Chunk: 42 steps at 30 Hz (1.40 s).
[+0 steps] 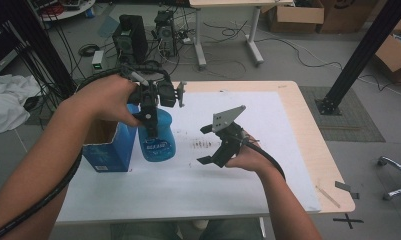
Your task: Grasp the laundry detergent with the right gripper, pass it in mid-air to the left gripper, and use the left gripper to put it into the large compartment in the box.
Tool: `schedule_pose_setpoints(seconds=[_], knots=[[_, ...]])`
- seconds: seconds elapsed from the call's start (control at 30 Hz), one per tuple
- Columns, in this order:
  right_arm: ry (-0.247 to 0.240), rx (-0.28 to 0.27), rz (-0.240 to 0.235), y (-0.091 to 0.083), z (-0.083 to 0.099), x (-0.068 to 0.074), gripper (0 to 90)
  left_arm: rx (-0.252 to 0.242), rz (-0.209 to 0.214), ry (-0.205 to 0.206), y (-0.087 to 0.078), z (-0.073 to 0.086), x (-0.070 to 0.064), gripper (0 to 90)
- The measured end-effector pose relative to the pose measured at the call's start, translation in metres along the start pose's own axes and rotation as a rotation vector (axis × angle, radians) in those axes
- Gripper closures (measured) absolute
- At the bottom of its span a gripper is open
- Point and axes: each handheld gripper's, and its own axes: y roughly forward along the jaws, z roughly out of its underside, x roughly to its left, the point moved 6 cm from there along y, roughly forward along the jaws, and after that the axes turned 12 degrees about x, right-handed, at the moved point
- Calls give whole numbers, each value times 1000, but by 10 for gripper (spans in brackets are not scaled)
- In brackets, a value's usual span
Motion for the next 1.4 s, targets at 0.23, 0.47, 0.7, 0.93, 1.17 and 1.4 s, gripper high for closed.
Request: schedule_pose_setpoints(seconds=[0.23,0.47,0.7,0.93,1.17,1.4], knots=[[-35,138,-33,-12,2,-5,0,4,48,-134,-20,11,17,384],[-29,307,-95,-14,15,-18,0,-20,143,-291,-35,36,44,383],[-23,435,-129,-9,35,-27,0,-12,203,-577,-45,73,73,383],[-40,446,-124,-17,35,-29,0,-29,258,-796,-55,108,85,384],[-65,483,-111,-26,32,-31,0,-53,319,-1036,-67,139,86,384],[-75,504,-104,-32,28,-32,0,-34,368,-1204,-63,156,85,384]])
